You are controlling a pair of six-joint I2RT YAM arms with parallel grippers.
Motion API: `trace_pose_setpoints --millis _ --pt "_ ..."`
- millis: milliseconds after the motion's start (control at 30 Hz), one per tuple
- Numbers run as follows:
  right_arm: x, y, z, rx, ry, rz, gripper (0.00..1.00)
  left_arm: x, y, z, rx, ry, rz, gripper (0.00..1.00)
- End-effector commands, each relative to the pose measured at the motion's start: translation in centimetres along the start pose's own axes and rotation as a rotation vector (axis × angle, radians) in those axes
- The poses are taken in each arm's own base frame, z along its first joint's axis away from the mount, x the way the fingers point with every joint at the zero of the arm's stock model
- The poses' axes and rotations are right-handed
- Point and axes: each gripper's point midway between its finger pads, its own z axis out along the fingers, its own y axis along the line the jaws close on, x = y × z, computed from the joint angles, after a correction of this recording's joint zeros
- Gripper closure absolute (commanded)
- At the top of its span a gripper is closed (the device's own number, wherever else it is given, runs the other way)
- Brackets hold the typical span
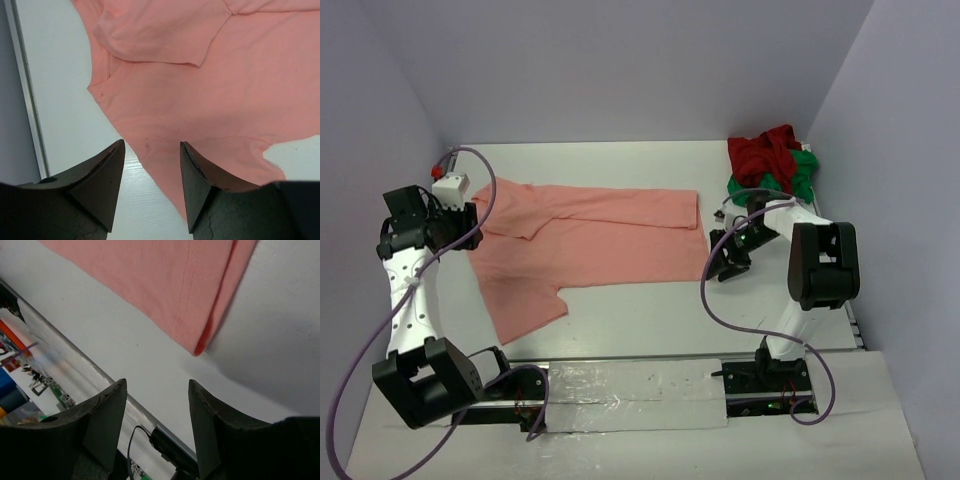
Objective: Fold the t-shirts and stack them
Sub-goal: Fold the tshirt
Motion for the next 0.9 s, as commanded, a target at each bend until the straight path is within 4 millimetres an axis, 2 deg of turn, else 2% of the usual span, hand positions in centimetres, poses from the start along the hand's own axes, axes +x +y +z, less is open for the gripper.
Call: trace_pose_setpoints --millis 0,167,233,267,333,367,400,433,467,500,567,600,700,733,800,833,867 --pt "-1.4 0.1 -0.1 -0.045 -0.064 0.003 0.41 -3.2 -0.1 -2.1 -0.012 -0.105 -0.001 0.43" --pt "-2.8 -0.6 -0.3 0.000 -0.097 -0.022 0.42 -4.1 -0.6 -4.0 -0.031 -0.171 0.014 0.43" --pt "-4.2 -1.6 -1.0 0.072 -0.138 -0.063 0.43 -4.1 -0.6 -4.2 -0.043 -0.185 0.003 0.43" --pt "-5.9 -1.9 -1.7 0.111 -0.209 -0.106 0.46 -4.6 -0.4 -4.4 -0.062 -0.216 0.008 0.44" --pt "-7.8 -1.6 -2.6 0.161 -0.266 -0.153 0.59 -4.4 -0.8 -4.0 -0.042 -0.228 -0.013 0.48" --pt "-9.2 -1.6 -3.2 0.182 -0.314 -0.170 0.78 -4.5 -0.8 -3.6 -0.035 -0.234 -0.029 0.49" --pt "-10.8 -0.3 -3.7 0.188 -0.345 -0.206 0.96 -5.0 -0.6 -3.3 -0.033 -0.255 -0.036 0.59" --pt "-11.9 0.2 -4.2 0.192 -0.371 -0.221 1.00 -5.3 -1.0 -3.0 -0.003 -0.264 -0.059 0.65" --pt "-13.5 1.4 -4.9 0.180 -0.404 -0.235 1.00 -5.9 -0.7 -2.3 -0.001 -0.282 -0.070 0.89" --pt "-14.4 1.8 -5.6 0.181 -0.429 -0.241 1.00 -6.0 -0.6 -1.9 0.005 -0.281 -0.090 0.99" --pt "-16.3 3.1 -6.3 0.179 -0.482 -0.263 1.00 -6.2 -0.8 -0.5 0.055 -0.273 -0.136 1.00" --pt "-17.5 4.4 -6.7 0.182 -0.507 -0.291 1.00 -6.7 -1.2 -0.1 0.080 -0.279 -0.146 1.00" --pt "-19.4 6.9 -6.6 0.162 -0.536 -0.341 1.00 -6.6 -1.5 2.2 0.128 -0.235 -0.172 1.00" --pt "-19.7 8.1 -5.8 0.156 -0.532 -0.365 1.00 -6.2 -1.5 3.4 0.151 -0.213 -0.193 1.00" --pt "-20.6 9.2 -4.7 0.150 -0.522 -0.380 1.00 -6.2 -2.6 4.6 0.201 -0.189 -0.196 1.00" --pt "-20.6 10.5 -3.7 0.139 -0.506 -0.409 1.00 -5.5 -3.0 6.0 0.236 -0.147 -0.211 1.00" --pt "-20.8 10.7 -3.1 0.159 -0.499 -0.406 1.00 -5.5 -3.2 6.6 0.244 -0.130 -0.214 1.00"
